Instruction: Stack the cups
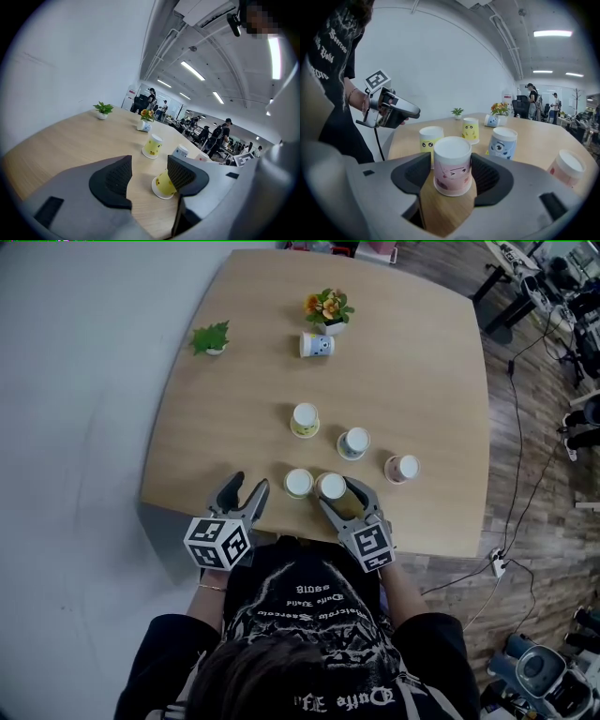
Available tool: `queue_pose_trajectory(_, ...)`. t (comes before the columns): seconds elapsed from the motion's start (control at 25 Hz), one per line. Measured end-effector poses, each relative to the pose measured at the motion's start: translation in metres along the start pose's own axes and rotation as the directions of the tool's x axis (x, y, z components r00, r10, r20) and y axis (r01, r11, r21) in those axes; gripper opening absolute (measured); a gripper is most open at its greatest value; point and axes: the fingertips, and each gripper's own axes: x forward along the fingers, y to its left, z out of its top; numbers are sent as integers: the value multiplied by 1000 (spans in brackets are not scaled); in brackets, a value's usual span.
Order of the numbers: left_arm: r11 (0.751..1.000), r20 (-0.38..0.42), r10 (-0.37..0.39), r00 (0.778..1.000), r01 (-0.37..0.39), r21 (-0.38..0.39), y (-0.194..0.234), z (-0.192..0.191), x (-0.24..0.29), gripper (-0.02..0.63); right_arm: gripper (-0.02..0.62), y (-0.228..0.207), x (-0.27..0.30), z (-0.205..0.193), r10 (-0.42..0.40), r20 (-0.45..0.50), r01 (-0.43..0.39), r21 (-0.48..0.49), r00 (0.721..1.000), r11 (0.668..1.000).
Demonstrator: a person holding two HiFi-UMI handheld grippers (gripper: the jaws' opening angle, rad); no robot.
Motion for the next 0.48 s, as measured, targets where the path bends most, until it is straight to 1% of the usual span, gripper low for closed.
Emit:
queue_pose_trajectory(0.16, 1000, -1, -1, 1000, 1, -17, 3, 0, 2, 245, 287, 3, -2, 1, 18, -12, -17, 14, 1000, 1000)
queue_pose_trajectory(0.2, 1000, 0, -2, 1000, 2, -20, 3, 1, 3, 245, 308, 3, -3, 2, 22, -14, -22, 22, 1000, 1000)
queue_pose_trajectory(0.36, 1000, 7, -7, 1000, 7, -29, 5, 6, 8, 245, 308, 0, -13, 16, 56, -3, -55, 45, 998, 997)
queue_pose_trajectory(0.44, 999, 10, -10, 1000, 11, -34, 5, 7, 11, 245, 308, -9, -21, 28, 47, 21, -48, 70, 999, 996)
queue_pose_trajectory(0.48, 999, 12, -10, 1000, 11, -36, 5, 7, 12, 245, 308, -18, -24, 36, 28, 39, -32, 91, 999, 995)
